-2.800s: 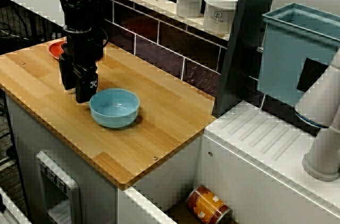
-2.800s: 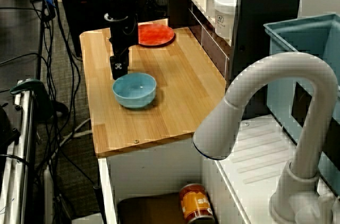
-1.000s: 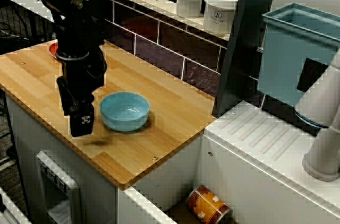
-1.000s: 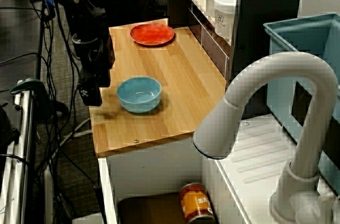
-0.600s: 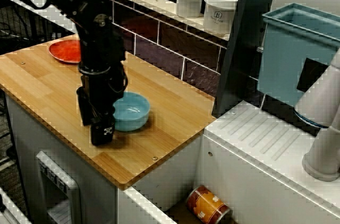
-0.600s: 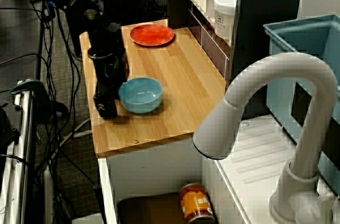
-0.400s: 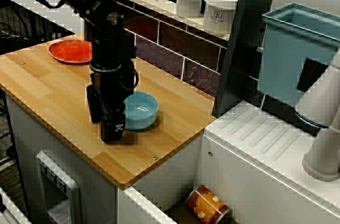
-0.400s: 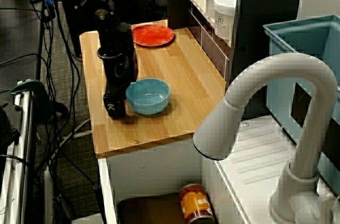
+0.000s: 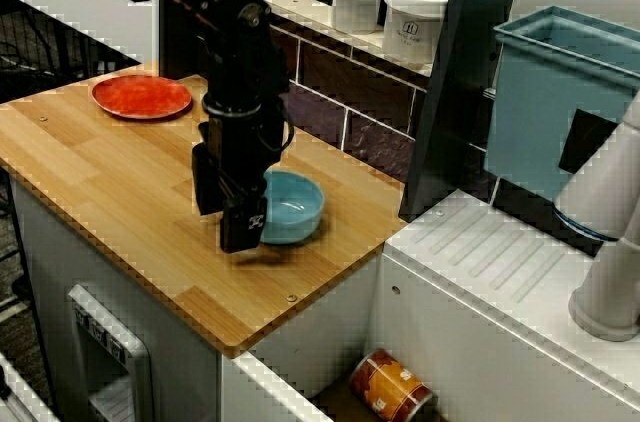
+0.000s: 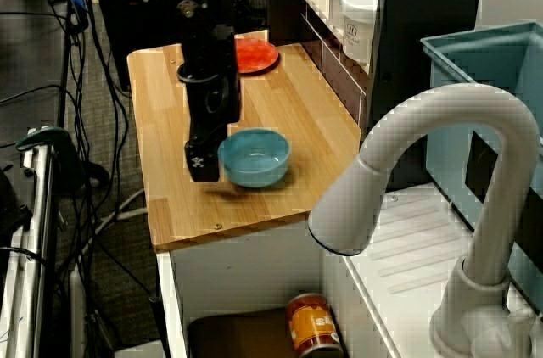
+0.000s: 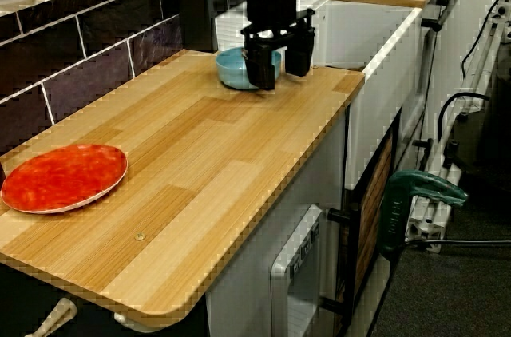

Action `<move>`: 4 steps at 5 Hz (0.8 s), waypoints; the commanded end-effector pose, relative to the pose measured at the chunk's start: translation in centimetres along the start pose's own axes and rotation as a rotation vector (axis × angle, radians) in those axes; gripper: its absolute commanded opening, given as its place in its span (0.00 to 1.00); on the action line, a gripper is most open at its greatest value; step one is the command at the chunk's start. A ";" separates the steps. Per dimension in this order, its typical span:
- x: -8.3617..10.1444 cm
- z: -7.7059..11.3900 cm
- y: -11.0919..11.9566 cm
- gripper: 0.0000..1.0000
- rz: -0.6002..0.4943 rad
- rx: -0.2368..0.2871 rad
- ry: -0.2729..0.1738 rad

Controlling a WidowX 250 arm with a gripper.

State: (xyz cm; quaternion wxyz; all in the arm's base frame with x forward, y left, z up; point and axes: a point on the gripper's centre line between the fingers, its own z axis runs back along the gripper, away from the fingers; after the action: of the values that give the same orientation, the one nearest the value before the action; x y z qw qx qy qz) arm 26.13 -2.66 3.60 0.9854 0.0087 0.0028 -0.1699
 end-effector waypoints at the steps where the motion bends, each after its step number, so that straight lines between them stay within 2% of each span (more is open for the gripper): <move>1: 2.8 2.3 2.1 1.00 0.034 -0.036 -0.015; 2: 3.7 1.7 2.8 1.00 0.053 -0.042 -0.006; 4: 4.1 1.7 3.6 1.00 0.081 -0.047 -0.009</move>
State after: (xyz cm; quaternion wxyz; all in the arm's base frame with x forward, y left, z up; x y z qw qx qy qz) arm 30.21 -0.89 4.16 0.9912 -0.0195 0.0261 -0.1287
